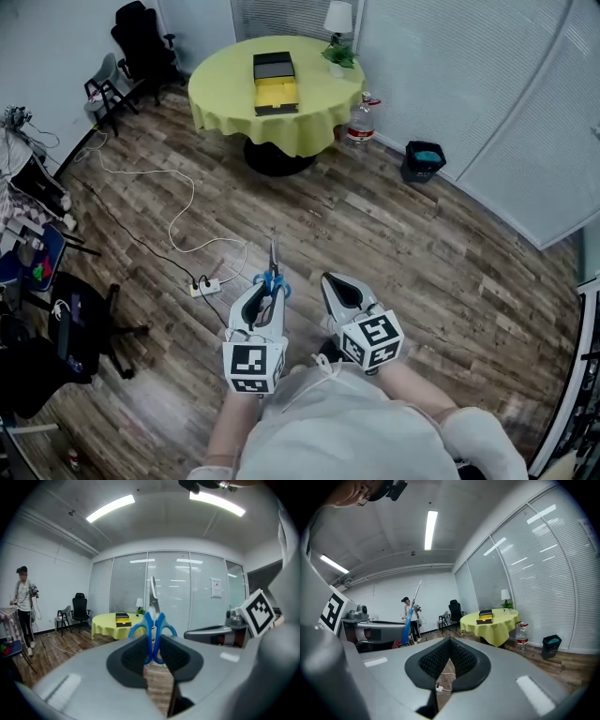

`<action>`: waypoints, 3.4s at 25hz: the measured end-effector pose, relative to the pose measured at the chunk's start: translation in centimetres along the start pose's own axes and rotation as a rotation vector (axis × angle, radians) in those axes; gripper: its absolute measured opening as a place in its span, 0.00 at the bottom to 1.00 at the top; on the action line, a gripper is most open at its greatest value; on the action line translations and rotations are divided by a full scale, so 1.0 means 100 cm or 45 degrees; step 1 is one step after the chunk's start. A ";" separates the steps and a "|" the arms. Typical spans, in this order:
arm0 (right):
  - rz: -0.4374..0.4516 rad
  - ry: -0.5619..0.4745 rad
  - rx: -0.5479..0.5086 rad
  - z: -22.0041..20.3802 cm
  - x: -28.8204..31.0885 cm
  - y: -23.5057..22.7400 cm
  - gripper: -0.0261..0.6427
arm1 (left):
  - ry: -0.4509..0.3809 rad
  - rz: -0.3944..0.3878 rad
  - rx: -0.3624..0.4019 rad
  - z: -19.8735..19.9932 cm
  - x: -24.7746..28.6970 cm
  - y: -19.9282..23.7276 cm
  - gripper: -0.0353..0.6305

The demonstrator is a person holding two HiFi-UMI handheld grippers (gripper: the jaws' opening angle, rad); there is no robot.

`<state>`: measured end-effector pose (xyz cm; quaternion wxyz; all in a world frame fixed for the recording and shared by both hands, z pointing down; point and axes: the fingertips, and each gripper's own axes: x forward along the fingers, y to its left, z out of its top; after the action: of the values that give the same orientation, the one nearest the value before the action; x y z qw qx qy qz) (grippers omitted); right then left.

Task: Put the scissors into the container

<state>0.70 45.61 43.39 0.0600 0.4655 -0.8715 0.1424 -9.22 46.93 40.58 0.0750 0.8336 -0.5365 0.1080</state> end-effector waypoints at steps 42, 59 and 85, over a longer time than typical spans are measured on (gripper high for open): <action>0.075 0.100 -0.041 0.114 0.298 -0.222 0.04 | 0.065 0.024 -0.056 0.092 0.359 0.139 0.18; -0.041 0.130 -0.024 0.159 0.504 -0.221 0.04 | 0.110 -0.058 -0.103 0.106 0.469 0.329 0.18; 0.127 0.185 -0.058 0.229 0.713 -0.422 0.04 | 0.277 0.141 -0.204 0.130 0.735 0.396 0.18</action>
<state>-3.55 -40.19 46.57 0.1265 0.4085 -0.8899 0.1587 -14.54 -37.16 47.52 0.1927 0.7774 -0.5774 0.1584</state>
